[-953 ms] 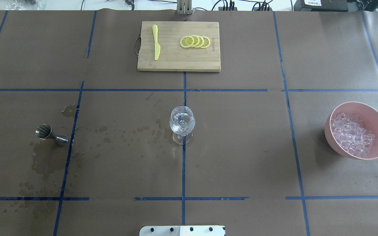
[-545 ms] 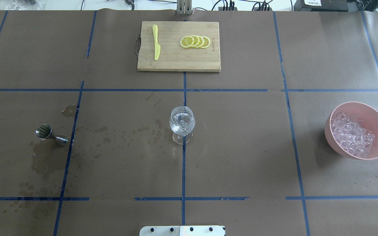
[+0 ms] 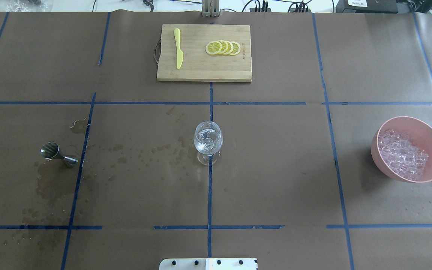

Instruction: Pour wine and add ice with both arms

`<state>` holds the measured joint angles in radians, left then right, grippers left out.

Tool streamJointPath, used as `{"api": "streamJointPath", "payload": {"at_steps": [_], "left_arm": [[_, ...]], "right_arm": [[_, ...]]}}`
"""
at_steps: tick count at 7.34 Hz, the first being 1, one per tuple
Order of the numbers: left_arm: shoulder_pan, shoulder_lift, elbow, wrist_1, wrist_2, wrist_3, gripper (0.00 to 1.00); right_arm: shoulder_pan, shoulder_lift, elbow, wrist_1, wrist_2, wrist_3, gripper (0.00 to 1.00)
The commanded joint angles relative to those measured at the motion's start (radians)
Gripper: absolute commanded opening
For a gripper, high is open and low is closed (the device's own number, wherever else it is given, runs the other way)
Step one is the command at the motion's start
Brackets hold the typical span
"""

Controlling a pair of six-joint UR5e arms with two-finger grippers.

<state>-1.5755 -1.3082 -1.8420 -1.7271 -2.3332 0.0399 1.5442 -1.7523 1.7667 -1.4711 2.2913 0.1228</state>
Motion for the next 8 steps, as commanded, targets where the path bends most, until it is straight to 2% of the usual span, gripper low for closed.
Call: {"api": "streamJointPath", "payload": {"at_steps": [1, 8], "left_arm": [[0.000, 0.000, 0.000, 0.000, 0.000, 0.000, 1.00], [0.000, 0.000, 0.006, -0.003, 0.000, 0.000, 1.00]], "right_arm": [[-0.003, -0.001, 0.007, 0.000, 0.007, 0.001, 1.00], [-0.010, -0.001, 0.020, 0.009, 0.019, 0.011, 1.00]]}}
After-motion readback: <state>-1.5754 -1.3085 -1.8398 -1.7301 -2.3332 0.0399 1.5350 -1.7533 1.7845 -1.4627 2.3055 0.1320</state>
